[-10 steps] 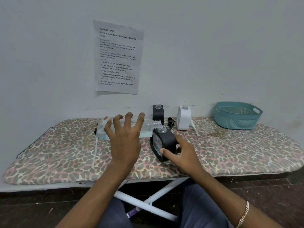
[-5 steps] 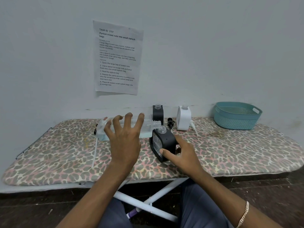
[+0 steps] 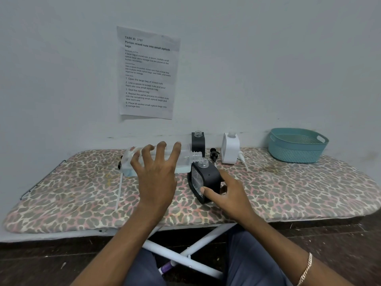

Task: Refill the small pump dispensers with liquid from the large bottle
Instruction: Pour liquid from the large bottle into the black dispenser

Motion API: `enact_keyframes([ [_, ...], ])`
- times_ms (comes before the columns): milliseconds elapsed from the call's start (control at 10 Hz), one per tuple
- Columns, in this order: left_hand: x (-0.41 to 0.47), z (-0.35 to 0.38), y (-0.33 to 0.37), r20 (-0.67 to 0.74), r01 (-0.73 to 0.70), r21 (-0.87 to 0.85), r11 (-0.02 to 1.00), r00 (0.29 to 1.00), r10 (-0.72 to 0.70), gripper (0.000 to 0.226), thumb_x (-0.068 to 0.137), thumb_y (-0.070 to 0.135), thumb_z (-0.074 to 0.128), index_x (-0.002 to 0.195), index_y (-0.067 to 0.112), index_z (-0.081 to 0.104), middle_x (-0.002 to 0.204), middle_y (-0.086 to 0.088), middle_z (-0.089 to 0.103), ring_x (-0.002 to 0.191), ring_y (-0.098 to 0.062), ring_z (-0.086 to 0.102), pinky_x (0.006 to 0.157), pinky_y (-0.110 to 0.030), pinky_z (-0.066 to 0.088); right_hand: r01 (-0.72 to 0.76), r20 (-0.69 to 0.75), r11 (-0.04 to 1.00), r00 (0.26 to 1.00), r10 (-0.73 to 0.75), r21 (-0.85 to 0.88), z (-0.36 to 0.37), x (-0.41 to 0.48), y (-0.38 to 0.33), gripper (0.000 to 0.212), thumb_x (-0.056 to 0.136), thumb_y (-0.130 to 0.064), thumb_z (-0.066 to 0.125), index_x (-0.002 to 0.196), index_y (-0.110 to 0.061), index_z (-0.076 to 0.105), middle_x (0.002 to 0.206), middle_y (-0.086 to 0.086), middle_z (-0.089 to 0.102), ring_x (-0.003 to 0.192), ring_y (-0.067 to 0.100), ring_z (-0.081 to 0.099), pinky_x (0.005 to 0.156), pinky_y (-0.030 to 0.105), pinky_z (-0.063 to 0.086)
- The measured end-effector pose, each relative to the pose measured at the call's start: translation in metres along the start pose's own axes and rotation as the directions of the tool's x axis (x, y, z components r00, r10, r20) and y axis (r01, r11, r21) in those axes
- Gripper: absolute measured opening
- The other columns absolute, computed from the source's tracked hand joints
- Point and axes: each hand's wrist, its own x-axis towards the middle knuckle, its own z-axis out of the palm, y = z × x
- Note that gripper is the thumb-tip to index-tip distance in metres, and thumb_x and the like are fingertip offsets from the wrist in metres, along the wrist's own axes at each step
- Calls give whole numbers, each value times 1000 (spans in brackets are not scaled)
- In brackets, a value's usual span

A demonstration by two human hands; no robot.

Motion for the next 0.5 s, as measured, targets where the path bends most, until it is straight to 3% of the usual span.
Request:
enact_keyframes([
  [500,0,1,0,1,2,3,1000,1000,-2,93,63,-4,79,145,31,54,139,-8,58,125,-38,48,99,-59,35,2,5,1000,1000,-3,3,0,0,-1,46,87,-34,83,128,-38,62,105,-17,75,96,1,69,78,27,59],
])
